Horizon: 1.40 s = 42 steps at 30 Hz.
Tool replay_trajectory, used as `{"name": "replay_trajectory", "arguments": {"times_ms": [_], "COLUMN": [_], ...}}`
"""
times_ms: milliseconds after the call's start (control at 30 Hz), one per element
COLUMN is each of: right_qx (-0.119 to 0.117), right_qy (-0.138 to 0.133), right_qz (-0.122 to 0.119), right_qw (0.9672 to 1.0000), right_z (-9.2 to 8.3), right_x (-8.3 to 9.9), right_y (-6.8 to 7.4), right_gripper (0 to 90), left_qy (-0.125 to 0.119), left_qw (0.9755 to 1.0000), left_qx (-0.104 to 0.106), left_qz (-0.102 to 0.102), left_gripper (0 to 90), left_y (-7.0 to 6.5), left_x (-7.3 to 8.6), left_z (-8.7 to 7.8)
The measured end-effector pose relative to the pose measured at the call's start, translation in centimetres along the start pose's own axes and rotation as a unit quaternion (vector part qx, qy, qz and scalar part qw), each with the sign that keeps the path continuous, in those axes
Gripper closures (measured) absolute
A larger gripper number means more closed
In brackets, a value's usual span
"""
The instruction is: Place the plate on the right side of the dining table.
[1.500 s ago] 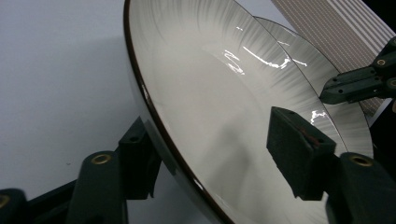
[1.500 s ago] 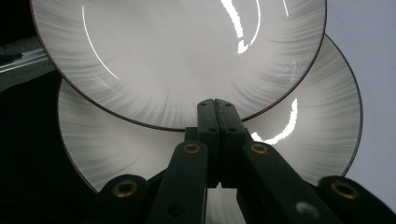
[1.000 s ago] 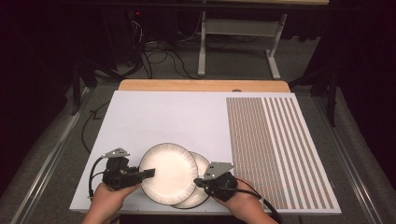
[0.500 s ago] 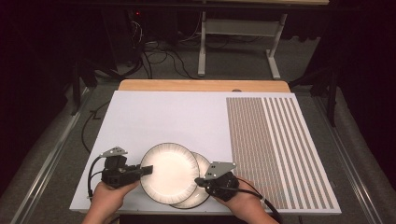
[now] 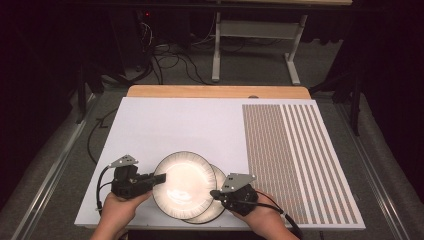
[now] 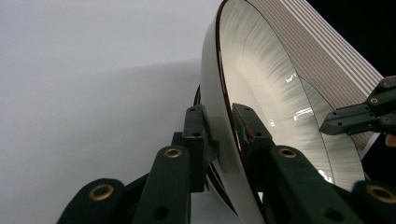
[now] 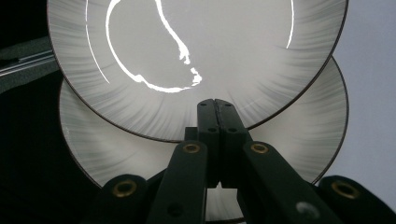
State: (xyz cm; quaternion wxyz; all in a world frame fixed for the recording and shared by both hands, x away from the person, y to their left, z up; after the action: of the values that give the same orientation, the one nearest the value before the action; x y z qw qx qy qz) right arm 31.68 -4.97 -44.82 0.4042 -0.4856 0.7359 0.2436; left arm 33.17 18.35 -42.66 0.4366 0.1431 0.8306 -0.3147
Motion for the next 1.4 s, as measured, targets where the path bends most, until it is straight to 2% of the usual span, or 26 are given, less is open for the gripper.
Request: {"name": "replay_trajectory", "arguments": {"times_ms": [167, 433, 533, 567, 800, 833, 967, 1000, 1067, 1100, 1133, 1200, 1233, 1267, 1333, 1367, 1400], "right_qx": [0.001, 0.014, 0.017, 0.023, 0.045, 0.059, 0.080, 0.091, 0.094, 0.109, 0.109, 0.124, 0.124, 0.133, 0.147, 0.152, 0.152], "right_qy": [-0.005, -0.027, -0.032, -0.040, -0.060, -0.071, -0.083, -0.093, -0.098, -0.111, -0.111, -0.128, -0.128, -0.137, -0.143, -0.150, -0.150], "right_qz": [-0.002, 0.009, 0.015, 0.017, 0.036, 0.044, 0.046, 0.054, 0.058, 0.067, 0.067, 0.077, 0.077, 0.083, 0.081, 0.085, 0.085], "right_qw": [1.0000, 0.9995, 0.9992, 0.9988, 0.9965, 0.9948, 0.9923, 0.9900, 0.9891, 0.9856, 0.9856, 0.9810, 0.9810, 0.9781, 0.9754, 0.9733, 0.9733], "right_z": [-0.1, -1.4, -1.8, -2.3, -4.0, -4.9, -5.9, -6.8, -7.2, -8.2, -8.2, -9.3, -9.3, -10.0, -10.8, -11.2, -11.2], "right_x": [0.0, -0.5, -0.6, -0.6, -0.7, -0.7, -0.7, -0.6, -0.6, -0.5, -0.5, -0.4, -0.4, -0.3, -0.1, 0.0, 0.0], "right_y": [0.0, -0.7, -1.0, -1.4, -2.7, -3.4, -4.4, -5.1, -5.3, -6.1, -6.1, -6.9, -6.9, -7.4, -7.9, -8.0, -8.0], "right_gripper": [90.0, 90.0, 90.0, 88.6, 82.4, 77.9, 70.1, 66.7, 64.8, 61.0, 61.0, 54.7, 54.7, 49.2, 43.3, 39.6, 39.6], "left_qy": [-0.013, -0.046, -0.054, -0.060, -0.083, -0.088, -0.099, -0.112, -0.114, -0.119, -0.122, -0.133, -0.133, -0.137, -0.140, -0.145, -0.145], "left_qw": [0.9999, 0.9979, 0.9970, 0.9960, 0.9934, 0.9926, 0.9909, 0.9891, 0.9886, 0.9879, 0.9875, 0.9857, 0.9857, 0.9850, 0.9845, 0.9831, 0.9831], "left_qx": [0.005, 0.010, 0.005, -0.002, -0.015, -0.019, -0.026, -0.032, -0.035, -0.038, -0.039, -0.044, -0.044, -0.045, -0.045, -0.047, -0.047], "left_qz": [0.008, 0.044, 0.056, 0.066, 0.078, 0.081, 0.088, 0.090, 0.092, 0.092, 0.092, 0.094, 0.094, 0.095, 0.095, 0.101, 0.101], "left_gripper": [77.5, 79.6, 79.8, 79.9, 80.2, 80.2, 80.2, 80.3, 80.4, 80.5, 80.5, 80.5, 80.5, 80.5, 80.5, 80.5, 80.5], "left_y": [-0.3, -1.0, -1.1, -0.9, -0.6, -0.5, -0.3, -0.2, -0.1, 0.0, 0.1, 0.4, 0.4, 0.4, 0.4, 0.4, 0.4], "left_x": [-0.3, -1.1, -1.3, -1.5, -1.9, -2.0, -2.3, -2.5, -2.5, -2.6, -2.7, -2.8, -2.8, -2.9, -2.9, -2.9, -2.9], "left_z": [0.1, 0.0, -0.1, -0.1, -0.4, -0.6, -0.9, -1.1, -1.3, -1.4, -1.6, -2.0, -2.0, -2.2, -2.3, -2.5, -2.5]}}
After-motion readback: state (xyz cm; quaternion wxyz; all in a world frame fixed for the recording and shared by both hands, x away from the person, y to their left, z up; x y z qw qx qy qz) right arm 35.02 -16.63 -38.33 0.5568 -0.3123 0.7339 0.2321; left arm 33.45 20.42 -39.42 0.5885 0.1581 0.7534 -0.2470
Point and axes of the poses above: each handheld gripper's, and its own axes: z roughly forward along the jaws, x roughly out of its underside, y roughly to its left, the point moved 7 cm from there along z, roughly forward along the jaws, and after that the axes turned 10 degrees about -y, right-handed, at the moved point
